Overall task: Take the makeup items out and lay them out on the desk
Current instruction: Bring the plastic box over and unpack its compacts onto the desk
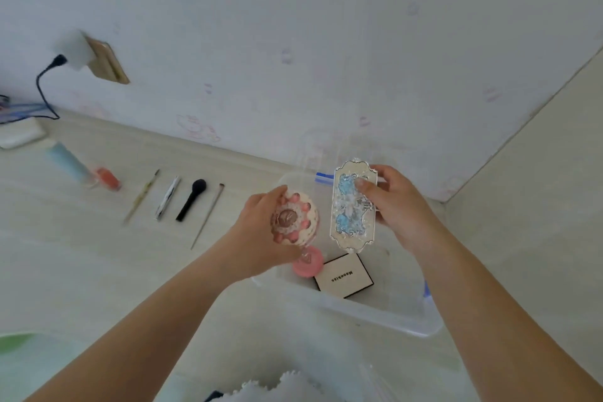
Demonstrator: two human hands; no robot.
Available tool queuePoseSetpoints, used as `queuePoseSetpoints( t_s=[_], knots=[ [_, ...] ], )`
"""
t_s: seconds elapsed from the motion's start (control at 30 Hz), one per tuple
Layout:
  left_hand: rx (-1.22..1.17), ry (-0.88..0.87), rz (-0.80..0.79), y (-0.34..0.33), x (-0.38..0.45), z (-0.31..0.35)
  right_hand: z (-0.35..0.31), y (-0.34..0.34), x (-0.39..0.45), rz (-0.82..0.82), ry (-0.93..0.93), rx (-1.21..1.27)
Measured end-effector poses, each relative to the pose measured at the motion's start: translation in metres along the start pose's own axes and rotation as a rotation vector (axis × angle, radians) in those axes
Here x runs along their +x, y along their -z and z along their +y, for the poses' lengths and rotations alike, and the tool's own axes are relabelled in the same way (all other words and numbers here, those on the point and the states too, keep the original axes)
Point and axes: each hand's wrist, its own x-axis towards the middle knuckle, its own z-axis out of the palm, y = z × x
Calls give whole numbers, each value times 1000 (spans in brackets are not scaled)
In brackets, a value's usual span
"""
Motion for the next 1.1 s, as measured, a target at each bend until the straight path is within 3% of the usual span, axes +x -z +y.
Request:
queuePoseSetpoints(
  t_s=[0.27, 0.47, 0.73, 0.97, 1.1],
  knots=[
    [-165, 45, 241, 39, -32, -36, -33, -56, -6, -114, 28, 57],
    [-199, 110, 326, 87, -36, -92, -51, -124, 0, -189, 64, -7],
    [-157, 127, 238, 179, -29, -200, -51, -262, 23, -178, 3, -75],
    [26, 258, 80, 250, -39, -315, 7, -391, 30, -167, -282, -55],
    [103, 343, 78, 276, -41, -368, 36, -447, 29, -185, -398, -113]
  ],
)
